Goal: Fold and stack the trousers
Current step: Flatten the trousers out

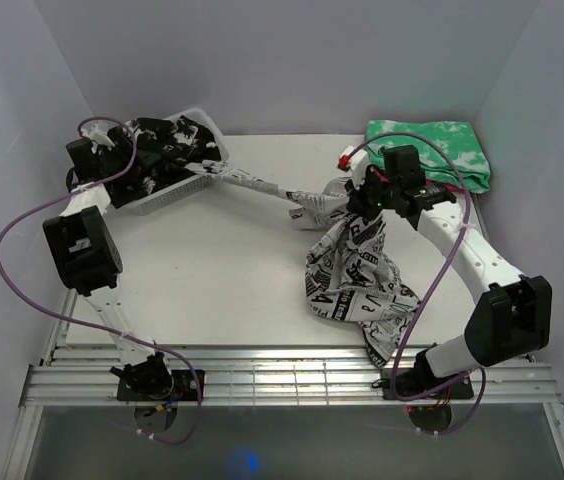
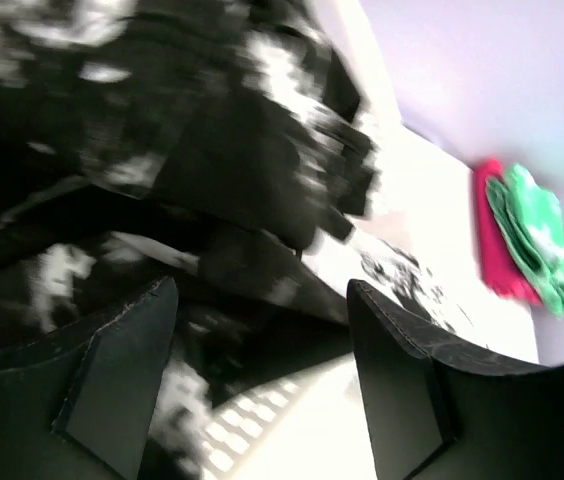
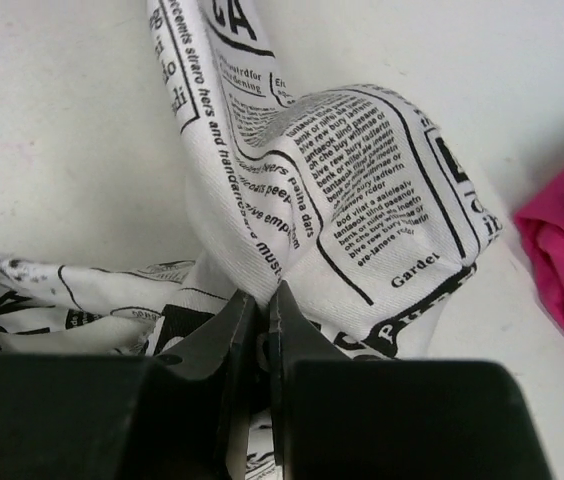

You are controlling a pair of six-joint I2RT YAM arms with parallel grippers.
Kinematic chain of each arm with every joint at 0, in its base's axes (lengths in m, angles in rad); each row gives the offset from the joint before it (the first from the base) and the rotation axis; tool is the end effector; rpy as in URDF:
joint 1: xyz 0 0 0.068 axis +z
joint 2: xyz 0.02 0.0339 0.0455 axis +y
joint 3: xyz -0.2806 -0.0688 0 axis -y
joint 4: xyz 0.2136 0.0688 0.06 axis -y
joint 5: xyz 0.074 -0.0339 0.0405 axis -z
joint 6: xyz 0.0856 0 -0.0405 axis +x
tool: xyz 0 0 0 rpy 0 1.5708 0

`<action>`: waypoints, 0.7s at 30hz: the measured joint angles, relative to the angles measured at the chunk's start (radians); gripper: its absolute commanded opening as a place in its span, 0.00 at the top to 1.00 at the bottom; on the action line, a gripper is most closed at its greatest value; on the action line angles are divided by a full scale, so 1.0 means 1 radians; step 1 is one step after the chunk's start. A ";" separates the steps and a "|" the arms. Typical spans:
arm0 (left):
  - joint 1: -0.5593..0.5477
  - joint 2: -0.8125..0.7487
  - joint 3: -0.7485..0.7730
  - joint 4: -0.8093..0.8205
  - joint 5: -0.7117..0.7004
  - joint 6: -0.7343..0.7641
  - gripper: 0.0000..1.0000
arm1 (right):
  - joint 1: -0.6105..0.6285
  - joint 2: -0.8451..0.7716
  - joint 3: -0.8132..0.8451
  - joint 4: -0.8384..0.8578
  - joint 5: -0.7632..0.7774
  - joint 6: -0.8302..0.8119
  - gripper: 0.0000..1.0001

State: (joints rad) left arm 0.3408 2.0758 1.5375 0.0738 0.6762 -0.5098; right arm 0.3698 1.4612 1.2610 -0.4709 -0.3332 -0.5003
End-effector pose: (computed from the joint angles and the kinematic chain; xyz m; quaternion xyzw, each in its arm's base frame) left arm 0.4852 0.1152 0.2380 -0.1725 0.8031 -0.3231 0.4700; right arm 0.2993 0.1461 0.3124 -0.4397 0.7749 0.1211 0.4376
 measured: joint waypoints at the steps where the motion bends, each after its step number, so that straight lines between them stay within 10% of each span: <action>1: 0.002 -0.020 -0.002 -0.015 0.030 0.014 0.22 | -0.027 -0.008 0.000 0.004 -0.008 0.004 0.92; 11: -0.127 -0.477 -0.417 -0.009 0.197 0.087 0.24 | -0.119 -0.075 0.001 0.080 -0.054 0.071 0.92; 21: -0.118 -0.198 -0.452 0.075 0.093 0.003 0.22 | -0.131 -0.144 0.026 0.085 -0.117 0.077 0.92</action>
State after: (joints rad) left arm 0.2226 1.8774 1.0859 0.1486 0.7689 -0.5064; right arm 0.2390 1.3170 1.2865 -0.3855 -0.4500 -0.4232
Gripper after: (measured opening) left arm 0.769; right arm 0.100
